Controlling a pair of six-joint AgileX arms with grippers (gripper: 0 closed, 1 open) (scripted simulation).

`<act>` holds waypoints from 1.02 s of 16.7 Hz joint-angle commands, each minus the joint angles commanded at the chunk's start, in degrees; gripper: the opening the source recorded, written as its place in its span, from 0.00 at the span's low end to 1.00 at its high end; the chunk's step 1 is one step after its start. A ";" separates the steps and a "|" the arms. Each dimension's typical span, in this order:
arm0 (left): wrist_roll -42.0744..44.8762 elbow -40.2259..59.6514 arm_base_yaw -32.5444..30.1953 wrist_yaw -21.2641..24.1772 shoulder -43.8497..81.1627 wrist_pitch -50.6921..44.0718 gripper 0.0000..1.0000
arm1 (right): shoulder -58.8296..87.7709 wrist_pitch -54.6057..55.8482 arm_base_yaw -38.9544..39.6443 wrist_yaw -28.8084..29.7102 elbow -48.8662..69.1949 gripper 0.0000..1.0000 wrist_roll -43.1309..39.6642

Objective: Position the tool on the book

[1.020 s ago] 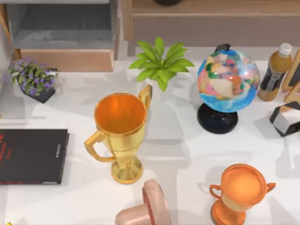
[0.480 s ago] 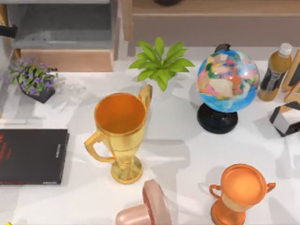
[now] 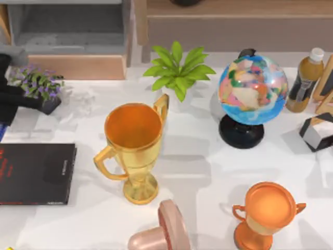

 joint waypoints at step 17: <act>-8.97 -13.36 0.22 2.00 -0.43 8.73 0.00 | 0.00 0.00 0.00 0.00 0.00 1.00 0.00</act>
